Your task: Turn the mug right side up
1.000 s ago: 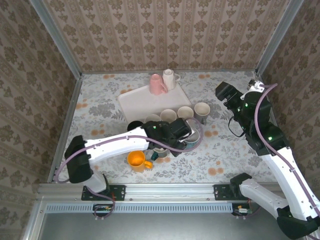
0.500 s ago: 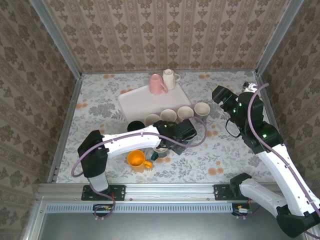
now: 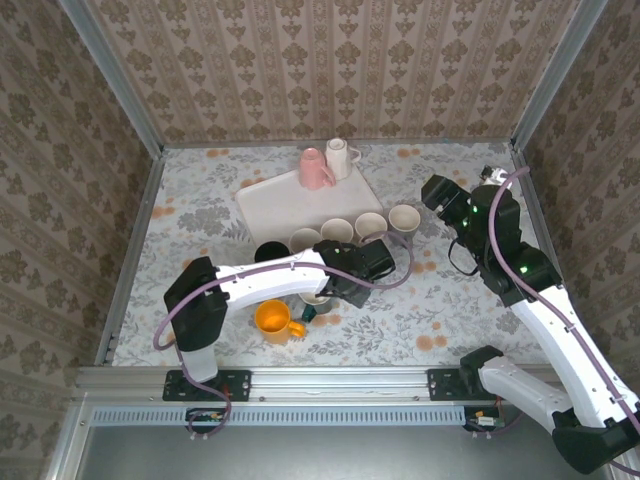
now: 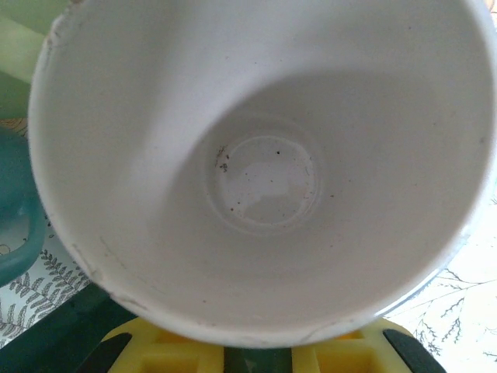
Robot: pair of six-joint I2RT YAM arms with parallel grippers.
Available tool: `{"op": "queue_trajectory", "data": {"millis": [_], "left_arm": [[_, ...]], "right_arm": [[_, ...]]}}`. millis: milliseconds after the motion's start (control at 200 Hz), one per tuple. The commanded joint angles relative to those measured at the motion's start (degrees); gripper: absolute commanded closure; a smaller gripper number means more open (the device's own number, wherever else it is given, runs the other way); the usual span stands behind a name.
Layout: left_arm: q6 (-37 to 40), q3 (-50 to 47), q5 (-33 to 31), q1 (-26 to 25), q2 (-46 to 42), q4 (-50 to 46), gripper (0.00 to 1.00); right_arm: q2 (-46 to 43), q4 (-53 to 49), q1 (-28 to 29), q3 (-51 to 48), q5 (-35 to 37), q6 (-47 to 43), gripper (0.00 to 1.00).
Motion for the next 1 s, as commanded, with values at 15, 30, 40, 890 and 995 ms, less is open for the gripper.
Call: {"op": "queue_trajectory", "data": {"millis": [15,30,40,890,995], "left_arm": [[-1.3,1.6,-2.1,0.4,-0.2,-1.2,0.88],[-1.3,1.5,-2.2,0.4,-0.3,-1.2,0.86],[-1.2,1.5,-2.2,0.4,-0.3,-1.2,0.84],[-1.1,-0.7,0.0,0.0,-5.6,-1.2,0.69],[-0.9,-0.9,-0.1,0.2,-6.7,-1.7,0.71]], "right_arm": [[-0.6,1.9,-0.2,-0.7,-0.2,-0.5,0.14],[-0.6,2.0,-0.2,-0.8,-0.3,-0.6,0.14],[-0.6,1.9,-0.2,-0.8,-0.3,-0.5,0.14],[0.1,2.9,-0.1,-1.3,-1.8,-0.3,0.14],[0.3,2.9,-0.1,-1.3,-2.3,-0.2,0.14]]}}
